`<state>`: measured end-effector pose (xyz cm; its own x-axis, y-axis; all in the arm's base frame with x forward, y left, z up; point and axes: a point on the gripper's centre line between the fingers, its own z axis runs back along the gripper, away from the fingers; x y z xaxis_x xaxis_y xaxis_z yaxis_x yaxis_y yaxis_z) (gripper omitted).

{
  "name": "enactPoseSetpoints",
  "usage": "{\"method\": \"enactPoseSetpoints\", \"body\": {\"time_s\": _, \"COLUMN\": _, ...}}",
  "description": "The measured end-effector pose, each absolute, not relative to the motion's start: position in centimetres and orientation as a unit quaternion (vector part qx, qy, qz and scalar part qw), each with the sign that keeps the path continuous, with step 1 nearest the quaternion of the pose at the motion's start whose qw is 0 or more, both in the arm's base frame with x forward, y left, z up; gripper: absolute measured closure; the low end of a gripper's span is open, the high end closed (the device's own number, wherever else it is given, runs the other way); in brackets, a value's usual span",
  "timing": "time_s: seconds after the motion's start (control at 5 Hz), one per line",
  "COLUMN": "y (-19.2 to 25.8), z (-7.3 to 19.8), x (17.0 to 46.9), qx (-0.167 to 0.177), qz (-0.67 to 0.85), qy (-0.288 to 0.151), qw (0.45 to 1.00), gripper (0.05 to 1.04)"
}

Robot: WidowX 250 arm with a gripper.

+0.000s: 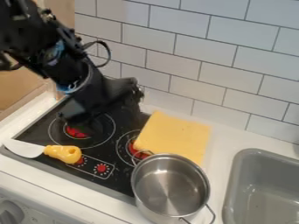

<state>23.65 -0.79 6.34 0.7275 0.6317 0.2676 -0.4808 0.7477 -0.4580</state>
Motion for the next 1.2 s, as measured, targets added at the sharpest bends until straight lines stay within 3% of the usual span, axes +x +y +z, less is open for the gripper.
{"method": "enactPoseSetpoints", "body": {"time_s": 0.4, "y": 2.7, "z": 6.9, "x": 29.0, "qx": -0.154, "qz": 0.328, "qy": -0.246, "qw": 0.899, "gripper": 0.085}}
{"method": "enactPoseSetpoints", "body": {"time_s": 0.8, "y": 5.7, "z": 5.3, "x": 31.4, "qx": -0.108, "qz": 0.338, "qy": -0.282, "qw": 0.892, "gripper": 0.085}}
{"method": "enactPoseSetpoints", "body": {"time_s": 1.2, "y": 6.9, "z": 3.8, "x": 33.1, "qx": -0.088, "qz": 0.347, "qy": -0.289, "qw": 0.888, "gripper": 0.085}}
